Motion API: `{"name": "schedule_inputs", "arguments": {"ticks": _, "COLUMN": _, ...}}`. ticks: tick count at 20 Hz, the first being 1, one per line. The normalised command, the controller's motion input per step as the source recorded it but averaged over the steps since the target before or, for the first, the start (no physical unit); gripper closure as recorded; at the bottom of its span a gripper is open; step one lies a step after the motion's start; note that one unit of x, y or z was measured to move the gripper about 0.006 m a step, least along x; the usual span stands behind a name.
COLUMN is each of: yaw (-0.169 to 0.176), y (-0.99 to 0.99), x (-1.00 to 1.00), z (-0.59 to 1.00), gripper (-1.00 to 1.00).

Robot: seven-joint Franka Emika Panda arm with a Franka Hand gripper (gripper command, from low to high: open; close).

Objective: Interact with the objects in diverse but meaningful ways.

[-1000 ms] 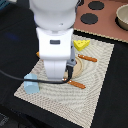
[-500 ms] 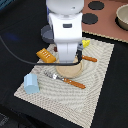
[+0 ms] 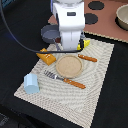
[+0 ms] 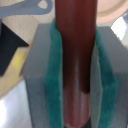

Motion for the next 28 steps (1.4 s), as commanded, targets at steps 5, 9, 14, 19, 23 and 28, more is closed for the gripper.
{"name": "schedule_inputs", "arguments": {"ticks": 5, "yaw": 0.031, "y": 0.61, "x": -0.65, "z": -0.16, "gripper": 1.0}}
{"name": "schedule_inputs", "arguments": {"ticks": 9, "yaw": 0.033, "y": 0.48, "x": -0.71, "z": -0.24, "gripper": 1.0}}
{"name": "schedule_inputs", "arguments": {"ticks": 14, "yaw": 0.038, "y": 0.36, "x": -0.76, "z": -0.31, "gripper": 1.0}}
{"name": "schedule_inputs", "arguments": {"ticks": 19, "yaw": 0.035, "y": 0.37, "x": -0.79, "z": -0.34, "gripper": 1.0}}
{"name": "schedule_inputs", "arguments": {"ticks": 23, "yaw": 0.028, "y": 0.29, "x": -0.84, "z": -0.3, "gripper": 1.0}}
{"name": "schedule_inputs", "arguments": {"ticks": 28, "yaw": 0.022, "y": 0.3, "x": -0.81, "z": -0.19, "gripper": 1.0}}
